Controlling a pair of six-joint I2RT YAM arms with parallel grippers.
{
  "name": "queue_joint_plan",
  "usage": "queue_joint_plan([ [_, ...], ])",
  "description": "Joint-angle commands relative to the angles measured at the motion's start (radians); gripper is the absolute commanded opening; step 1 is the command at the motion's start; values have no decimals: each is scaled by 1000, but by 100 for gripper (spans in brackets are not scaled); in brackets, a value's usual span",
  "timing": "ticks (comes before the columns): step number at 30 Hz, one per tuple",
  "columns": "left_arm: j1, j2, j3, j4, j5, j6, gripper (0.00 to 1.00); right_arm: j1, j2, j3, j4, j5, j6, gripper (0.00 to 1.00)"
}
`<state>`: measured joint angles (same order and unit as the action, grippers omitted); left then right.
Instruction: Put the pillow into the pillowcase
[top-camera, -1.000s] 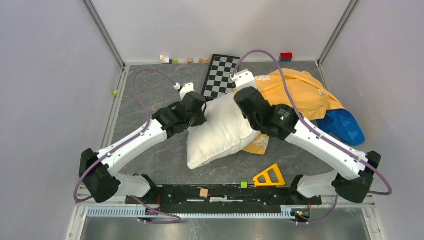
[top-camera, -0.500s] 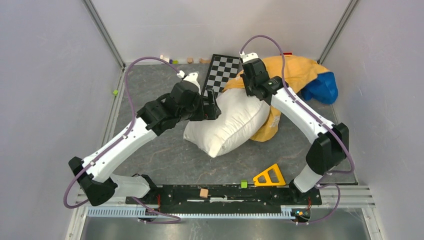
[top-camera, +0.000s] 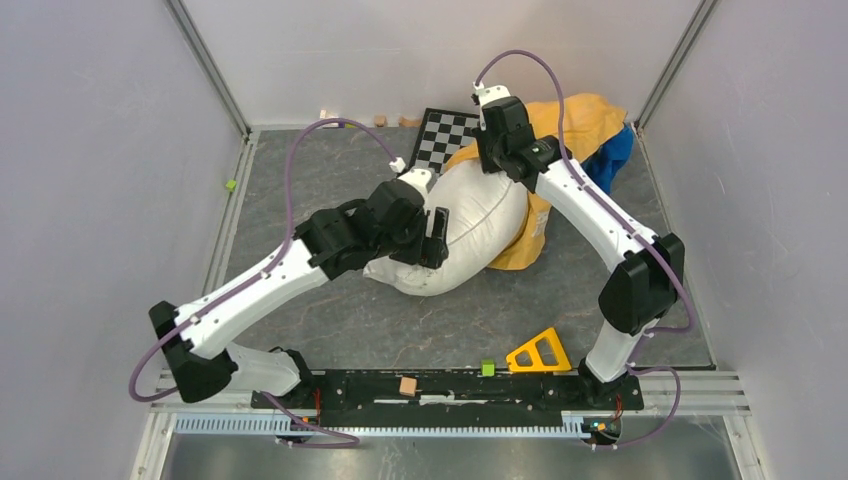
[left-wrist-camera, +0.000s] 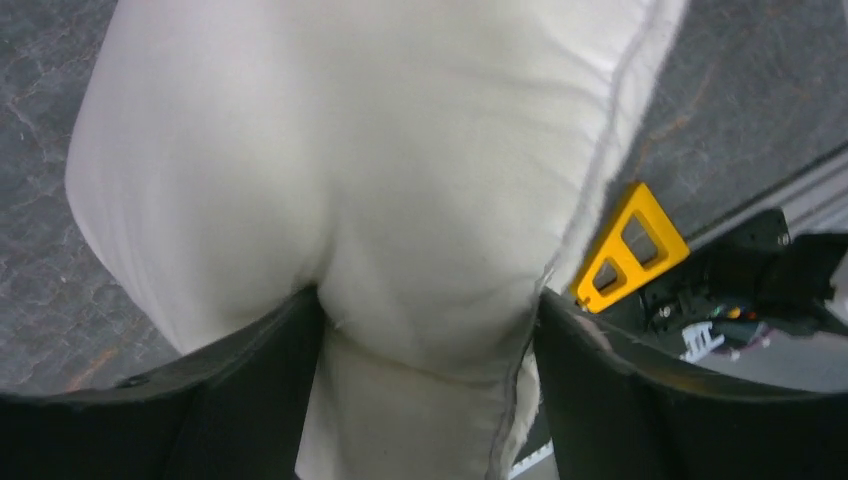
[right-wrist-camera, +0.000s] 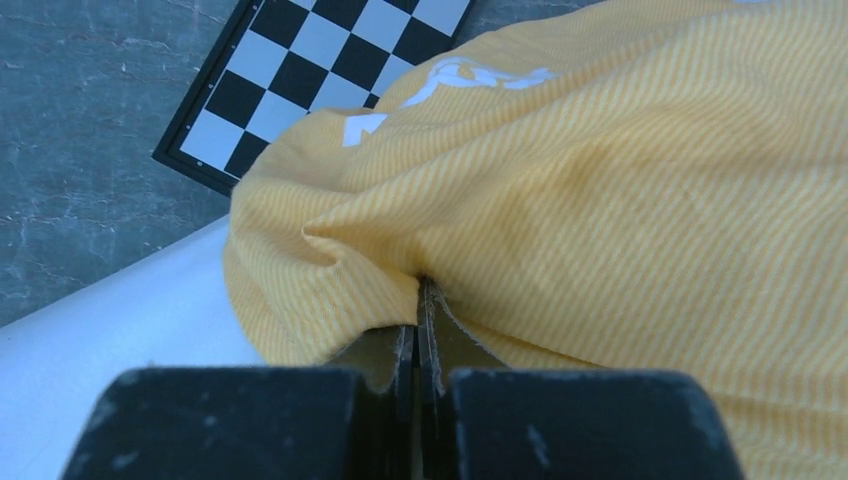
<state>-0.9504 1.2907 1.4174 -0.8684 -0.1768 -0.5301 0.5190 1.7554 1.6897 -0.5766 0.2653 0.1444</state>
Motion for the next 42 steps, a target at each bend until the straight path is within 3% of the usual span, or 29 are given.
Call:
queue_joint_plan([
  [1, 82, 89, -17, 80, -31, -5, 59, 22, -10, 67, -28, -40, 26, 0],
  [4, 245, 105, -105, 239, 198, -113, 10, 70, -84, 84, -61, -8, 27, 0],
  [5, 279, 109, -128, 286, 241, -145, 3, 97, -114, 98, -77, -1, 30, 0],
  [12, 309, 177, -61, 328, 305, -200, 2, 359, -201, 267, -116, 57, 49, 0],
  [18, 325, 132, -41, 335, 289, -265, 2, 317, -128, 299, -135, 85, 12, 1],
  [26, 421, 109, -117, 471, 415, -454, 3, 233, -242, 79, -71, 87, -9, 35],
  [30, 445, 118, -139, 519, 444, -511, 2, 225, -342, 21, -81, 171, -17, 66],
  [32, 453, 124, -144, 530, 447, -524, 2, 208, -419, -58, -69, 229, -3, 93],
  [33, 456, 126, -147, 533, 445, -530, 2, 183, -471, -117, -54, 235, 5, 98],
  [42, 471, 135, -166, 562, 456, -551, 3, -102, -730, -647, 110, 131, 40, 98],
])
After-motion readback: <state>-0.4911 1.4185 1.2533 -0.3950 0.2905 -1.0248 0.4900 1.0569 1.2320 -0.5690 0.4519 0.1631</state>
